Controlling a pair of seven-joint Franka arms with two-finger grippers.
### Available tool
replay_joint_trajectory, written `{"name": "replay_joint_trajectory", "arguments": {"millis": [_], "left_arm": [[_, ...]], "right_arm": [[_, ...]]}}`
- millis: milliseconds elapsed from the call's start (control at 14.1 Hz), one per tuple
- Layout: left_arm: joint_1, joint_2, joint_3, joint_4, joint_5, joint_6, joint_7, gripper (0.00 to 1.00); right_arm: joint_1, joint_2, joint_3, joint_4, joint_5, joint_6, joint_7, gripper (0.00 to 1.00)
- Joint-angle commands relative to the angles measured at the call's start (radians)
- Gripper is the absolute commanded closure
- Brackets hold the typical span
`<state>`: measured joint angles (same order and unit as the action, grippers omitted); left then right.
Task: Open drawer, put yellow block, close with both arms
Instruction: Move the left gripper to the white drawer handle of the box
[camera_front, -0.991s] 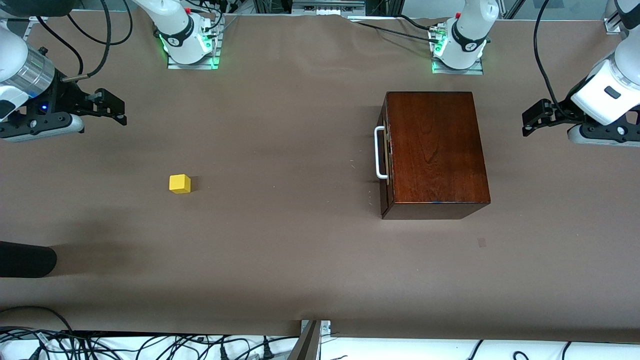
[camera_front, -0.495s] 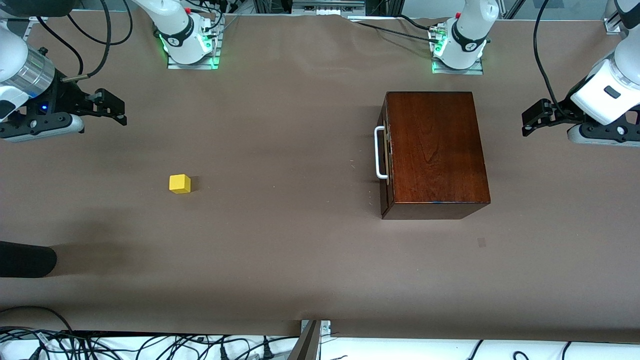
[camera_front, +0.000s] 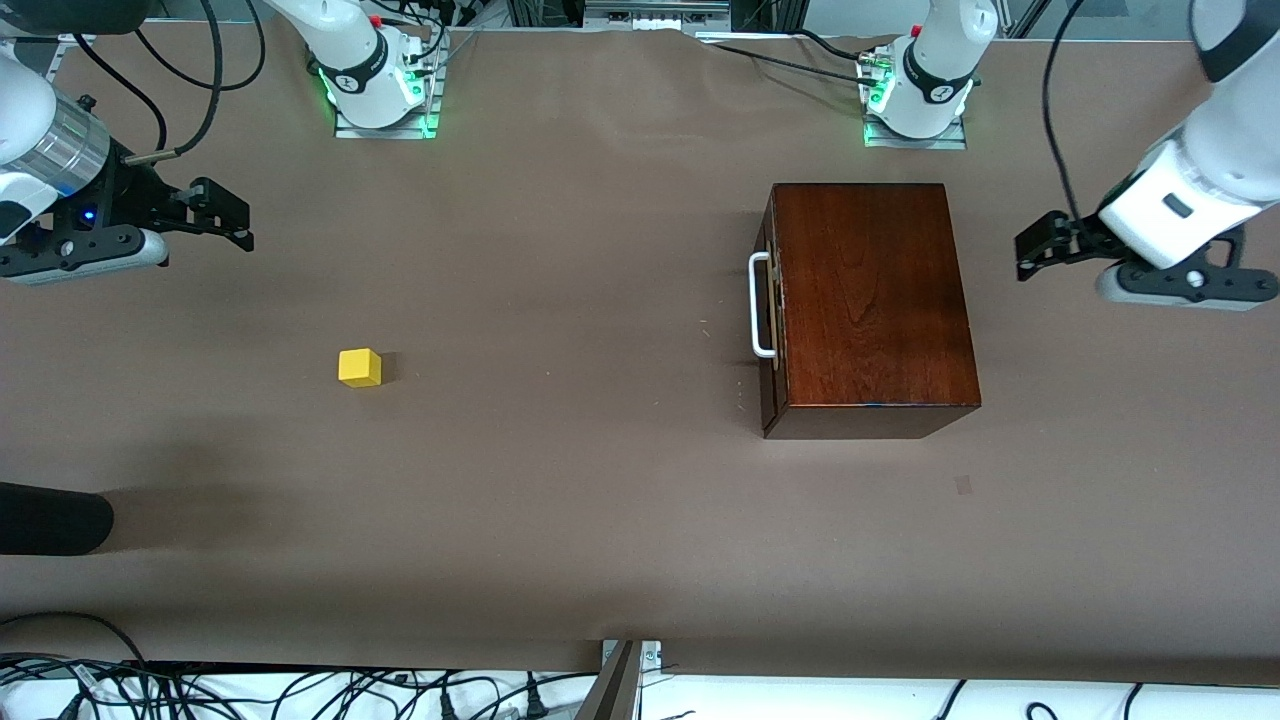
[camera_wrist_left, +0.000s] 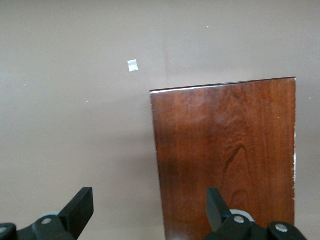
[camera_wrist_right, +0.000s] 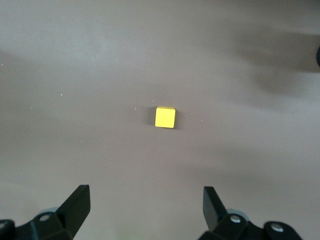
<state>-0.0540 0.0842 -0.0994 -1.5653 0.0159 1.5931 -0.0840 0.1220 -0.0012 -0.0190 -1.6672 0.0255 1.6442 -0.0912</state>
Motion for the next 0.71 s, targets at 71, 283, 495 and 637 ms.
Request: {"name": "replay_joint_trajectory", "arguments": {"millis": [71, 283, 495, 637], "left_arm": [[-0.084, 0.138, -0.069, 0.140, -0.039, -0.015, -0.155, 0.00], [-0.200, 0.233, -0.072, 0.200, -0.036, -0.015, -0.319, 0.00], [-0.312, 0.294, -0.071, 0.200, -0.031, -0.002, -0.362, 0.00], [-0.332, 0.336, -0.071, 0.198, -0.031, 0.022, -0.359, 0.00]], "right_arm": [[-0.005, 0.012, 0.002, 0.029, -0.012, -0.012, -0.009, 0.00], [-0.005, 0.012, 0.002, 0.029, -0.012, -0.012, -0.009, 0.00], [-0.005, 0.012, 0.002, 0.029, -0.012, -0.011, -0.007, 0.00], [-0.005, 0.012, 0.002, 0.029, -0.012, -0.012, -0.007, 0.00]]}}
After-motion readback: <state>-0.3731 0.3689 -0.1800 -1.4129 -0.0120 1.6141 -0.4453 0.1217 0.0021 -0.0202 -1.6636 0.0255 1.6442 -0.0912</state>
